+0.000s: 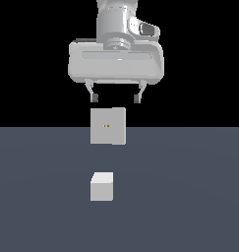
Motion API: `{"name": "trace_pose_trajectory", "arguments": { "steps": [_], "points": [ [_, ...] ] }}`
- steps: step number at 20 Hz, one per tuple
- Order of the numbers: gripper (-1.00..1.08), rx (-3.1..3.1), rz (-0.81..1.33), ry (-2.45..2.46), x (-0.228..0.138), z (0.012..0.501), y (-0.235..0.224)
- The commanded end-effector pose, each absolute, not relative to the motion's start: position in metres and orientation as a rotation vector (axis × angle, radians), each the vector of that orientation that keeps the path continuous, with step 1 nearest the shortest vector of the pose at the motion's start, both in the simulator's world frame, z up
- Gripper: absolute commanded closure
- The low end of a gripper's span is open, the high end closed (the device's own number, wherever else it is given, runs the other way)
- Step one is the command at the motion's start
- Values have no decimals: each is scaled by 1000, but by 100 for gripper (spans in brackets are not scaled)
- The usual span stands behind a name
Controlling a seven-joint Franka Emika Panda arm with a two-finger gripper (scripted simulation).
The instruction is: Plug the charger into the wall socket.
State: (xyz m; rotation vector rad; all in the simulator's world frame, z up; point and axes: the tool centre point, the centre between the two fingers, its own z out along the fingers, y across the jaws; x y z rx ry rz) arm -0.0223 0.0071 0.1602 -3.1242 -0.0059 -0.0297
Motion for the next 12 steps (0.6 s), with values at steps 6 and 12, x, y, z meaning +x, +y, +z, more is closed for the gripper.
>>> {"name": "trace_pose_trajectory", "arguments": {
  "steps": [6, 12],
  "points": [
    [-92, -3130, -56, -26, -60, 122, 15],
    [-92, -3134, -77, -40, -87, 93, 20]
  ]
}}
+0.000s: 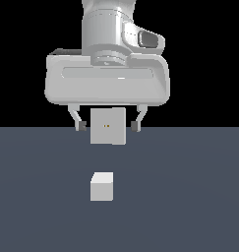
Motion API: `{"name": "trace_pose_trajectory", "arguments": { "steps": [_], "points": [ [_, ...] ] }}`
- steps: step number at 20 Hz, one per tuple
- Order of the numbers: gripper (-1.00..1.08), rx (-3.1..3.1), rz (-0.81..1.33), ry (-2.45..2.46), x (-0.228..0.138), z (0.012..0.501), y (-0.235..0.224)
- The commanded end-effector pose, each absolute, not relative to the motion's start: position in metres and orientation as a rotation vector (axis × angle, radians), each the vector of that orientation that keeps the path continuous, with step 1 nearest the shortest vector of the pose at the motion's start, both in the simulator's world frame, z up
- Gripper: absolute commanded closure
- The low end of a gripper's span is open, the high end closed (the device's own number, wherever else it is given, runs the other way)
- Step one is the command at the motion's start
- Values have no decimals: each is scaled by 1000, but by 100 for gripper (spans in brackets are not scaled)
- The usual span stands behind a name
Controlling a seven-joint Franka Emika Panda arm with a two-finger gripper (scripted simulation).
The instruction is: Plug the charger into the wall socket.
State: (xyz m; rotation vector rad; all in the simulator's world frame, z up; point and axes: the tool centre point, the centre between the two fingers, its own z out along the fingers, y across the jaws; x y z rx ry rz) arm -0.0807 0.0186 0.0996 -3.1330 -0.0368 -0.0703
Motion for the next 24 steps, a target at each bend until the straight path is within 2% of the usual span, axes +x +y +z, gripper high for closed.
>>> {"name": "trace_pose_trajectory", "arguments": {
  "steps": [1, 10, 18, 24],
  "points": [
    [-92, -3134, -80, -42, -91, 89, 20],
    [-92, -3137, -94, -52, -109, 66, 24],
    [-92, -3138, -93, -53, -110, 61, 24],
    [-92, -3138, -94, -53, -112, 38, 24]
  ]
}}
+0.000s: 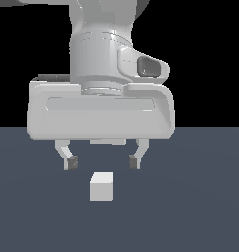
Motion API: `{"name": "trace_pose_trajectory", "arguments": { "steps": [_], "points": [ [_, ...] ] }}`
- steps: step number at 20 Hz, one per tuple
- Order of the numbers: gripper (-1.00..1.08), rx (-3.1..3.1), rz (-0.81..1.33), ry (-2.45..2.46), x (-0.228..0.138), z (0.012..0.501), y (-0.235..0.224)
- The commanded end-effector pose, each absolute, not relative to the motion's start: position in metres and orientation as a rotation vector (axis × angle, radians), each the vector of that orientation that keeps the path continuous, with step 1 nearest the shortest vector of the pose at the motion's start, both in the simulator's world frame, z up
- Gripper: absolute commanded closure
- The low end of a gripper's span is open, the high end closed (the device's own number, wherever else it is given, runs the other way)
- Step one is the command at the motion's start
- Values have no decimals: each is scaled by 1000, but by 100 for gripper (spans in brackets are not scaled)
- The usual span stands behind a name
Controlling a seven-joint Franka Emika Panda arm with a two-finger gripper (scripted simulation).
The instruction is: Plug the charger into the wall socket.
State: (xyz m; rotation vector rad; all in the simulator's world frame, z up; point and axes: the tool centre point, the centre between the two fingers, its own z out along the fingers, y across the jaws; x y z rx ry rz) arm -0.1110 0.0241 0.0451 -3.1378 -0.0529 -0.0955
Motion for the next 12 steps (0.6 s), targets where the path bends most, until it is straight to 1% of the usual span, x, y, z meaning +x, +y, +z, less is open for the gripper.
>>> {"name": "trace_pose_trajectory", "arguments": {
  "steps": [1, 6, 10, 11, 12],
  "points": [
    [-92, -3138, -95, -53, -112, 33, 24],
    [-92, -3138, -96, -53, -112, 16, 24],
    [-92, -3138, -96, -53, -112, 12, 24],
    [108, -3138, -96, -53, -112, 12, 24],
    [108, -3138, -96, -53, -112, 12, 24]
  ]
}}
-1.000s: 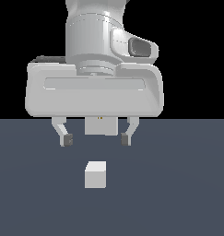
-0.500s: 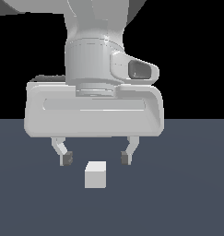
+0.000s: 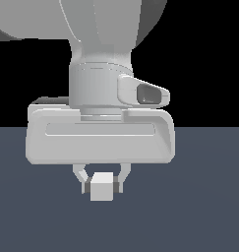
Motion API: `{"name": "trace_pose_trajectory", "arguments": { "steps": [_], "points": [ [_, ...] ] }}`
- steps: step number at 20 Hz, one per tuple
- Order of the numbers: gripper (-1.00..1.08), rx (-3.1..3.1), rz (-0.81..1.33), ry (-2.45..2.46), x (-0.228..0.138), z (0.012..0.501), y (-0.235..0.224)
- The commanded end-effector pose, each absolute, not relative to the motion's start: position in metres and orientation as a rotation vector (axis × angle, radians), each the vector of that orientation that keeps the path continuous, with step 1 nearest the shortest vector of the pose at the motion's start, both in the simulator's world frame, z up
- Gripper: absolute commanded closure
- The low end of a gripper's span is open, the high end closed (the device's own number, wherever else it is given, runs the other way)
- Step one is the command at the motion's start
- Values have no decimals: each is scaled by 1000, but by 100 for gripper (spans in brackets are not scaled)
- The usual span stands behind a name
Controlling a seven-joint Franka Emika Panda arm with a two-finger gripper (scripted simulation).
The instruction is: Plug the charger into the wall socket.
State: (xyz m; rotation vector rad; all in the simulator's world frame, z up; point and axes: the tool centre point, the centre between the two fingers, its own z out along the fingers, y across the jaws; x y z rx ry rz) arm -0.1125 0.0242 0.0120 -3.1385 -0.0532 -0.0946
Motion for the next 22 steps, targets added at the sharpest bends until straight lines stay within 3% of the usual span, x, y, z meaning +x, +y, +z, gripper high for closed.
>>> {"name": "trace_pose_trajectory", "arguments": {
  "steps": [1, 13, 22],
  "points": [
    [108, -3138, -96, -53, -112, 12, 24],
    [108, -3139, -96, -37, -110, 15, 26],
    [108, -3139, -97, 112, -83, 42, 39]
  ]
}}
